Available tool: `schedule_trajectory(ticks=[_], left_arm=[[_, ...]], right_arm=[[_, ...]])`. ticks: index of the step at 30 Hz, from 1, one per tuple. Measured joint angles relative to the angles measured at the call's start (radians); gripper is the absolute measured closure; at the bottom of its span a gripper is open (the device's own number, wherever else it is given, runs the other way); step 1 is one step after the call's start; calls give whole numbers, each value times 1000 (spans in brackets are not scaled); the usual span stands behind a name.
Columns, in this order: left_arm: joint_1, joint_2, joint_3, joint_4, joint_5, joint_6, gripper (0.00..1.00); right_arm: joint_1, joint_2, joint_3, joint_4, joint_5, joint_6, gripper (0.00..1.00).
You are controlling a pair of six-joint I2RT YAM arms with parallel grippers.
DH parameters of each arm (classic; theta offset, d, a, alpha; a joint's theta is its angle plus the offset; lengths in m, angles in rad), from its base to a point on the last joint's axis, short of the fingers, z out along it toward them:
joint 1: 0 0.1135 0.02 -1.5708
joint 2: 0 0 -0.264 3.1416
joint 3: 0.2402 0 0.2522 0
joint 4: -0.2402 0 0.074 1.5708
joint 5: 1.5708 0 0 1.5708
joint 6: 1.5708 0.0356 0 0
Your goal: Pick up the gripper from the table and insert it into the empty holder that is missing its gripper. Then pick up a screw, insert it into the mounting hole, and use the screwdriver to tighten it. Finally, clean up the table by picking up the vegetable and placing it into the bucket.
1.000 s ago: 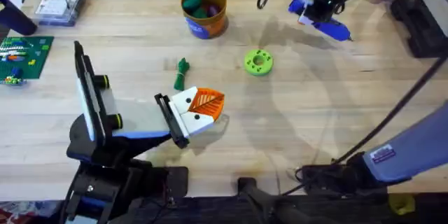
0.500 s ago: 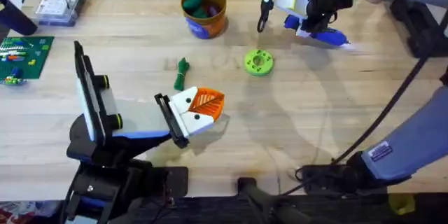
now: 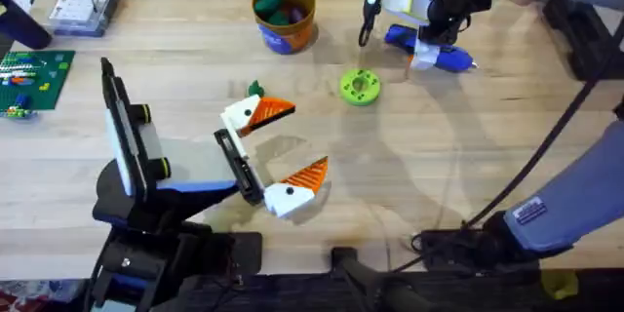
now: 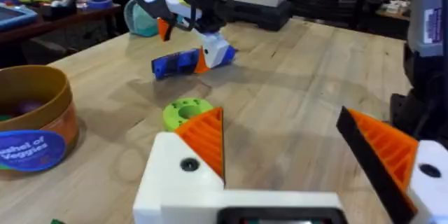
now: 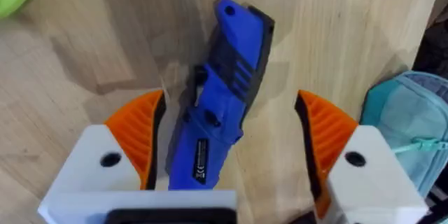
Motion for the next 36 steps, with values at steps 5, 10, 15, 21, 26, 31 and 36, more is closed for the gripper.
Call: schedule_trajectory(ticks=[5,10,15,21,26,31,36], left_arm=[[4,0,0,27,-63,-51,14],[40,4,35,-56,-165,-88,15],[101,84,211,-250,-245,-73,15],[177,332,501,-507,-298,-18,15],[217,581,712,-674,-351,3,14],[240,819,902,-805,-388,58,14],[248,998,1004,-857,-420,119,14]], right_arm=[[18,-45,0,-3,0,116,13],[56,-166,0,-29,4,319,12],[89,-312,2,-45,3,562,12],[95,-466,13,-47,3,795,12],[95,-596,17,-62,3,967,12],[95,-733,21,-111,3,1055,12],[95,-837,28,-272,2,1084,12]])
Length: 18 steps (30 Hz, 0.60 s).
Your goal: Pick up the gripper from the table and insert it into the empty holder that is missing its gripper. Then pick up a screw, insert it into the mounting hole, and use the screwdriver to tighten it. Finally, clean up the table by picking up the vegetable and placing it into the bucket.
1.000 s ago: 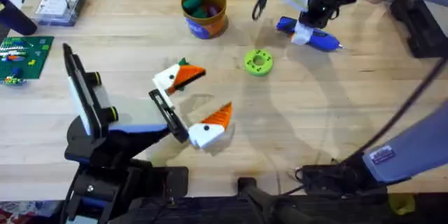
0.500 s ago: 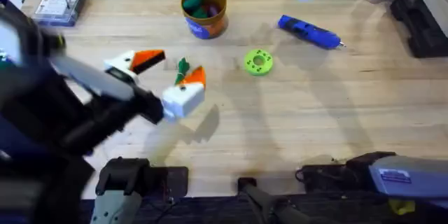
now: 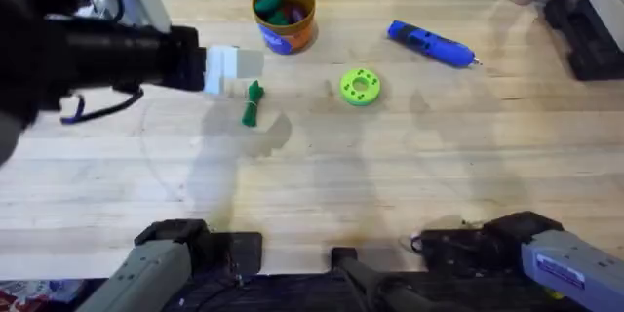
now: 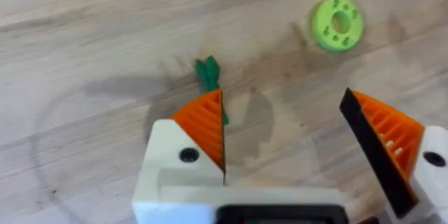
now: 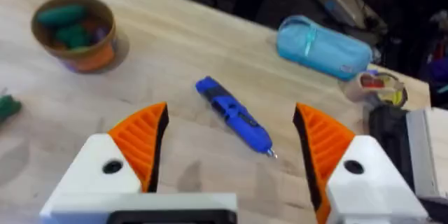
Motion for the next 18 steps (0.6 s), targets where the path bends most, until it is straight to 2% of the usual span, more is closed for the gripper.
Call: schedule_trajectory(ticks=[6,10,14,18], left_arm=[[0,139,16,-27,-70,28,14],[0,235,17,-63,-144,32,15],[-5,345,18,-48,-193,30,13],[-32,475,18,-10,-233,27,13]], right_arm=[[0,-10,-11,-87,-46,18,12],[0,-10,-81,-70,-90,26,12],[0,-10,-177,-46,-110,40,12],[0,-10,-246,-37,-117,48,12]])
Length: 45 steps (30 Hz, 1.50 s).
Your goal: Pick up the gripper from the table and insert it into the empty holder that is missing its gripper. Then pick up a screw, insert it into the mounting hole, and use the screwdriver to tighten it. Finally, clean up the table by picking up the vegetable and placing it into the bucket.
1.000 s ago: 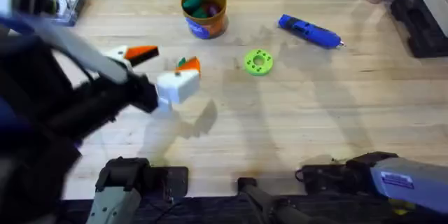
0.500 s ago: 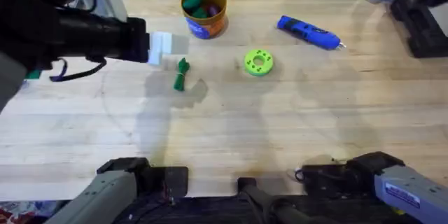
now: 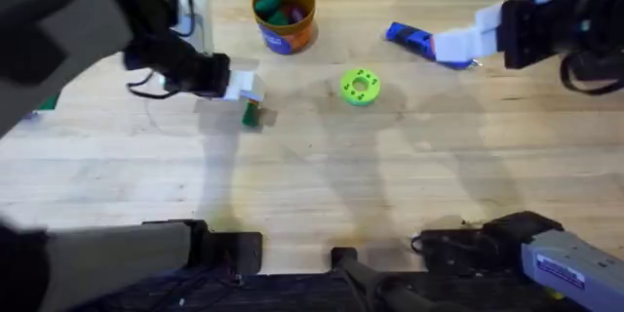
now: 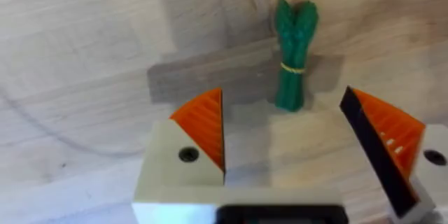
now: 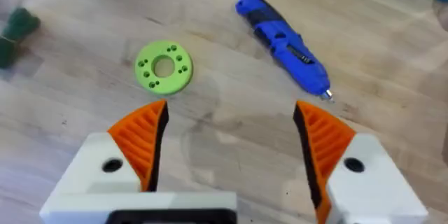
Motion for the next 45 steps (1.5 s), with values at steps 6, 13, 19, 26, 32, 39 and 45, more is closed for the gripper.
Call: schedule_trajectory(ticks=[6,13,19,26,32,39,45], left_arm=[[-32,95,0,49,-16,-12,13],[-32,95,0,49,-16,-12,13],[-32,95,0,49,-16,-12,13],[-32,95,0,49,-16,-12,13],[-32,95,0,49,-16,-12,13],[-32,95,0,49,-16,-12,13],[-32,95,0,49,-16,-12,13]], right_arm=[[0,0,-15,8,-4,6,12],[0,0,-15,8,-4,6,12],[0,0,-15,8,-4,6,12],[0,0,-15,8,-4,6,12],[0,0,-15,8,-4,6,12],[0,0,-15,8,-4,6,12],[0,0,-15,8,-4,6,12]])
